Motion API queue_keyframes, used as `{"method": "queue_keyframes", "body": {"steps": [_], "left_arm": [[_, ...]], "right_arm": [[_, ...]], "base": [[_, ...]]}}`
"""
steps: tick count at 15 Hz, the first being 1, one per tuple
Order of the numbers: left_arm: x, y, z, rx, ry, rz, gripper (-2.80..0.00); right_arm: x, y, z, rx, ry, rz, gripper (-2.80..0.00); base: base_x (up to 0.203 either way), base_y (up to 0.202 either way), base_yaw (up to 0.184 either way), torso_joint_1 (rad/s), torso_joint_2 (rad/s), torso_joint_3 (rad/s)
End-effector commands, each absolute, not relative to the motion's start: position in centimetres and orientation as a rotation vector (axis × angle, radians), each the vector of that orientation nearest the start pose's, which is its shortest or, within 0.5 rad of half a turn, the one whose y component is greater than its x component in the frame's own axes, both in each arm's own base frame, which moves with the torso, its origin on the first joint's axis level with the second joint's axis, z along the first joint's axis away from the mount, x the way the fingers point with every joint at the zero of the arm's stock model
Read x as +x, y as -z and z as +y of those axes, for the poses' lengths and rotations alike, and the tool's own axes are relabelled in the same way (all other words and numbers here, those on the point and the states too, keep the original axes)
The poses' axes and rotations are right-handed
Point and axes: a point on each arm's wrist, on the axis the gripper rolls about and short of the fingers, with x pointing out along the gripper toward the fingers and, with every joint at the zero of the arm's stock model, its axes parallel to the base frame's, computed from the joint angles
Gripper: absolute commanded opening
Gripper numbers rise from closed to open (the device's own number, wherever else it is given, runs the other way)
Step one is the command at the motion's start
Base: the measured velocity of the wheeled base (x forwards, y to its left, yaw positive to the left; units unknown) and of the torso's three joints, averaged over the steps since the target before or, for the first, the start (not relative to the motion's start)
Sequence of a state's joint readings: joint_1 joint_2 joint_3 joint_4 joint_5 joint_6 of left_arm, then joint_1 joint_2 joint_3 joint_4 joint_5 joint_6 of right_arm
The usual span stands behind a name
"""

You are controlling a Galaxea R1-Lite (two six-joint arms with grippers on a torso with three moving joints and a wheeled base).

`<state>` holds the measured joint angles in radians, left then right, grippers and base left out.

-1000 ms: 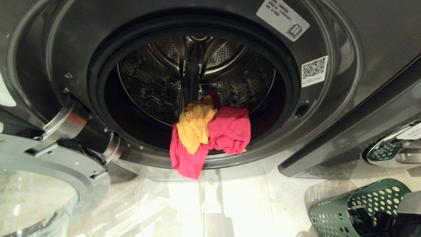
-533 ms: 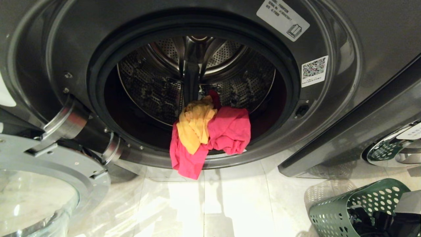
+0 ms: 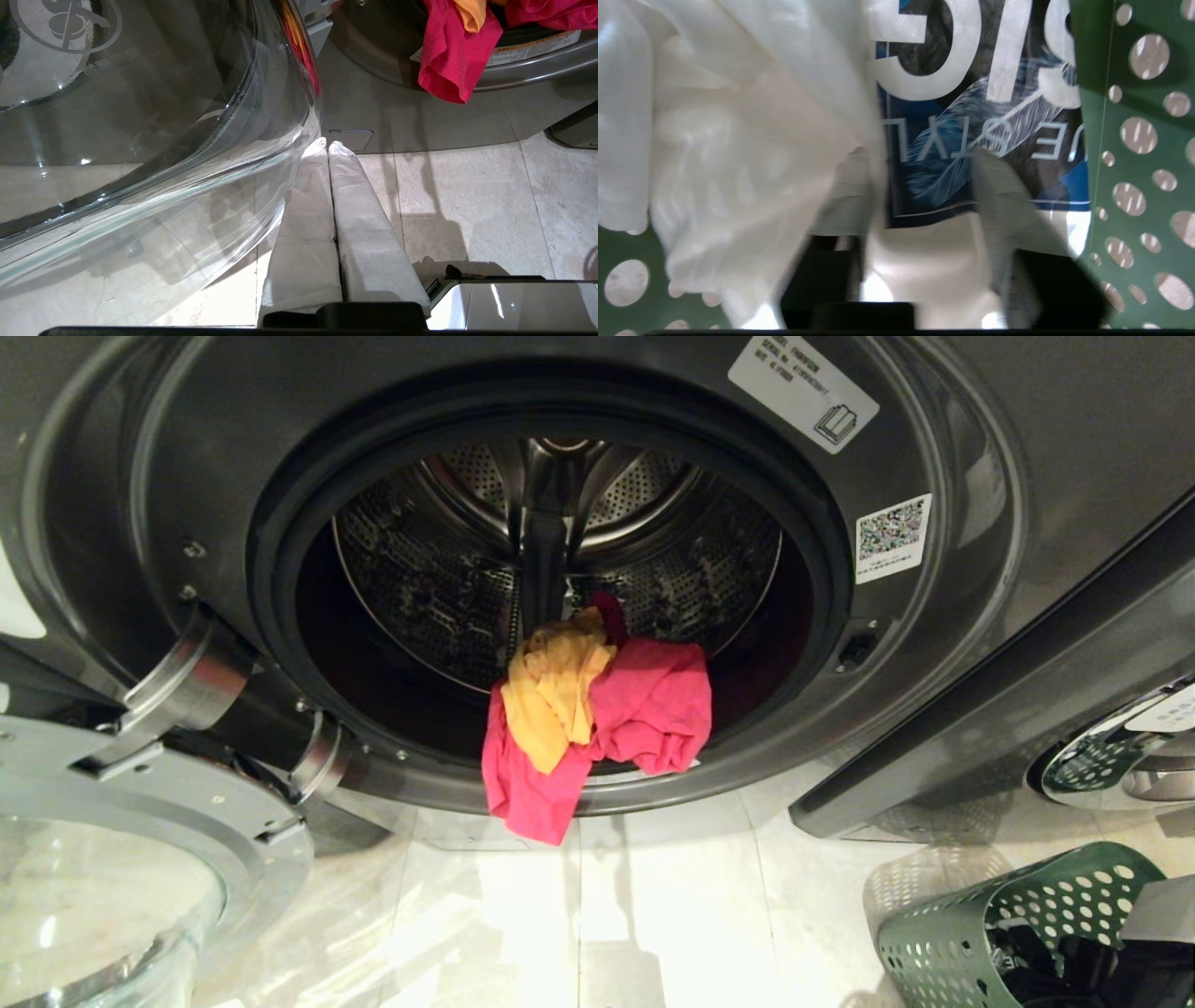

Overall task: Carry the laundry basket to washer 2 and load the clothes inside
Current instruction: Place the clothes into the washing machine

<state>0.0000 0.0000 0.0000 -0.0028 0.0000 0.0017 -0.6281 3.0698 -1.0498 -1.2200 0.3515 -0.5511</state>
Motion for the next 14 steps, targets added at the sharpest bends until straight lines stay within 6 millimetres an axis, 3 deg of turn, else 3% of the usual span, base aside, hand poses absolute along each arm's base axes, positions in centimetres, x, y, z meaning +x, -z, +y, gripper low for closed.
{"method": "queue_keyframes", "body": {"steps": [1, 6, 8, 11, 14], "left_arm": [[-2.3, -7.5, 0.0, 0.002, 0.000, -0.002, -2.80], [-2.3, -7.5, 0.0, 0.002, 0.000, -0.002, -2.80], [-2.3, -7.5, 0.0, 0.002, 0.000, -0.002, -2.80], [-2.3, -7.5, 0.0, 0.002, 0.000, -0.002, -2.80], [-2.3, -7.5, 0.0, 0.000, 0.000, -0.002, -2.80]], "right_arm": [[29.6, 24.1, -20.7, -0.146, 0.063, 0.747, -2.80], [29.1, 24.1, -21.2, -0.136, 0.082, 0.752, -2.80], [29.2, 23.2, -21.8, -0.144, 0.096, 0.737, -2.80], [29.1, 18.8, -22.8, -0.137, 0.116, 0.737, -2.80], [27.2, 12.0, -22.8, -0.101, 0.138, 0.775, -2.80]], "base": [[0.000, 0.000, 0.000, 0.000, 0.00, 0.000], [0.000, 0.000, 0.000, 0.000, 0.00, 0.000], [0.000, 0.000, 0.000, 0.000, 0.00, 0.000], [0.000, 0.000, 0.000, 0.000, 0.00, 0.000], [0.000, 0.000, 0.000, 0.000, 0.00, 0.000]]}}
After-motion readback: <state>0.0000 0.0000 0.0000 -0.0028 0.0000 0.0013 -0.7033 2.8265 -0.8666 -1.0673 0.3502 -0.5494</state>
